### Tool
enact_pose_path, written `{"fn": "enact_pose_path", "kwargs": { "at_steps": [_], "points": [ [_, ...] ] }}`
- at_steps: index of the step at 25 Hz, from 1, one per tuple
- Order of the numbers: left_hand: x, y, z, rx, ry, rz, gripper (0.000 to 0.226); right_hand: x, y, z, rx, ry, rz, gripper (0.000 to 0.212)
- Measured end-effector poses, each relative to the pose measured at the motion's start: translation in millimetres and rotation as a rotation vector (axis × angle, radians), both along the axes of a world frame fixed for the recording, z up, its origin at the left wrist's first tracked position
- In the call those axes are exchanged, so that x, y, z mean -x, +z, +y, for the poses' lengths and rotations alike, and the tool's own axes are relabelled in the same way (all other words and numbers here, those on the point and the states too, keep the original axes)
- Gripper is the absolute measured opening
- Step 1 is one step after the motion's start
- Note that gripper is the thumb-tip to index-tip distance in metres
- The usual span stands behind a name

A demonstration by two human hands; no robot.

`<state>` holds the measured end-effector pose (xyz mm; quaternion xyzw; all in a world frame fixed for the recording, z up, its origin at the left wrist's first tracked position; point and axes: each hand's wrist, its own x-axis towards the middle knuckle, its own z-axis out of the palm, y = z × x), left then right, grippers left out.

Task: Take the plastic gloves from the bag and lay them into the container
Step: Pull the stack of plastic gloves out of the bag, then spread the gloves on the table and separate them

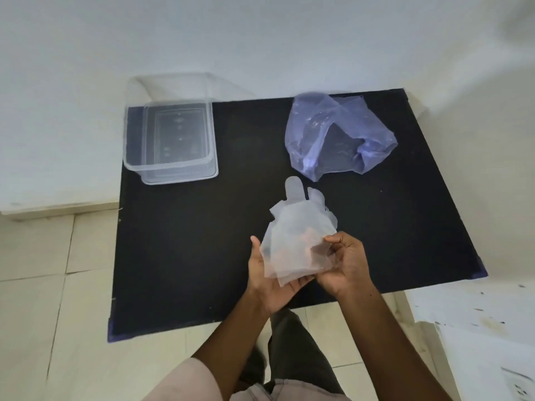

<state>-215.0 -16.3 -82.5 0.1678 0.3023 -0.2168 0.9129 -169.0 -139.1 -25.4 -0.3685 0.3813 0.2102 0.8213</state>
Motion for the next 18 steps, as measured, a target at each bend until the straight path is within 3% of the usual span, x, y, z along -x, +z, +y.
{"fn": "enact_pose_path", "kwargs": {
  "at_steps": [3, 8, 11, 15, 18],
  "points": [
    [26.2, -9.8, 32.8, 0.040, 0.068, -0.006, 0.092, 30.8, -10.4, 13.2, 0.087, 0.067, -0.006, 0.044],
    [44.8, -7.4, 72.0, 0.096, 0.187, -0.100, 0.095, 51.9, -21.3, 29.5, 0.167, 0.244, 0.004, 0.020],
    [40.4, -5.0, 92.8, 0.056, 0.289, -0.104, 0.090, 49.4, -37.0, 35.7, 0.246, 0.323, 0.022, 0.020],
    [41.4, -7.8, 122.5, -0.100, 0.423, -0.011, 0.075, 50.1, -56.4, 53.6, 0.329, 0.358, 0.057, 0.022],
    [42.2, -14.2, 134.5, -0.412, 0.274, 0.121, 0.062, 51.6, -62.1, 68.2, 0.427, 0.385, 0.082, 0.013]
  ]
}}
